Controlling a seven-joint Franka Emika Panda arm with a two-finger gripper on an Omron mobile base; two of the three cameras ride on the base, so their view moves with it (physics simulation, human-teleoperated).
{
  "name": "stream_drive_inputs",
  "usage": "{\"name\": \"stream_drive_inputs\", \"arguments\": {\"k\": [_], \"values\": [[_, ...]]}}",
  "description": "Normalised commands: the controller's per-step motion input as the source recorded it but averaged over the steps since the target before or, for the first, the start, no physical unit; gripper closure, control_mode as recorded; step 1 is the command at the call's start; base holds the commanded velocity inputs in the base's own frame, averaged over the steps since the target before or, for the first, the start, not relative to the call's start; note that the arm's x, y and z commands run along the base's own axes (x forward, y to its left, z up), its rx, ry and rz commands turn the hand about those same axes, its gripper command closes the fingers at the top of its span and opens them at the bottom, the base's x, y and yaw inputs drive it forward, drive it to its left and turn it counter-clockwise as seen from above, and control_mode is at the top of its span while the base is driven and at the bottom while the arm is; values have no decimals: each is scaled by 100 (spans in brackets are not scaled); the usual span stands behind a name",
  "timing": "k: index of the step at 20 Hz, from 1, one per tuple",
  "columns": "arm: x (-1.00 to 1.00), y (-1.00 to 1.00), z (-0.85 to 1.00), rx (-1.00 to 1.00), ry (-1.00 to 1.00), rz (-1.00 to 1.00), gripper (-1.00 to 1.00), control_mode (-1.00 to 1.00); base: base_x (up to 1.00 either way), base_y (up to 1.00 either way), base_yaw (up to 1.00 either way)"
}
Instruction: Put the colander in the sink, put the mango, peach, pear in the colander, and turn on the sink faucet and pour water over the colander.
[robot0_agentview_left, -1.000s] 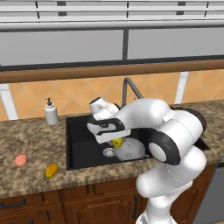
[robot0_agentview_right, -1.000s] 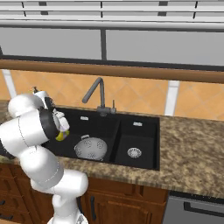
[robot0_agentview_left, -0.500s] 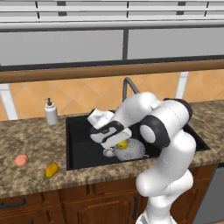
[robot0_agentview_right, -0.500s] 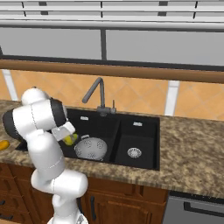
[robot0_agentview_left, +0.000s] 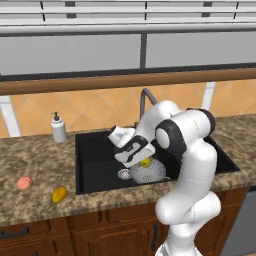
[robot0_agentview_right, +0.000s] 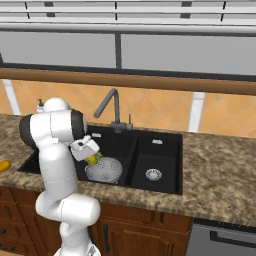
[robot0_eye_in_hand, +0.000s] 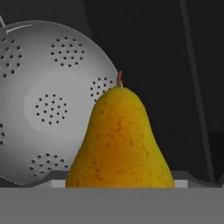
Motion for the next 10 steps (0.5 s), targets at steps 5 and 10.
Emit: {"name": "stream_drive_inputs", "arguments": {"k": [5,10], "values": [[19,0,-63,-6,-14,2,100,-100,0,0,0],[44,-5,-39,-1,-4,0,100,-100,0,0,0]]}}
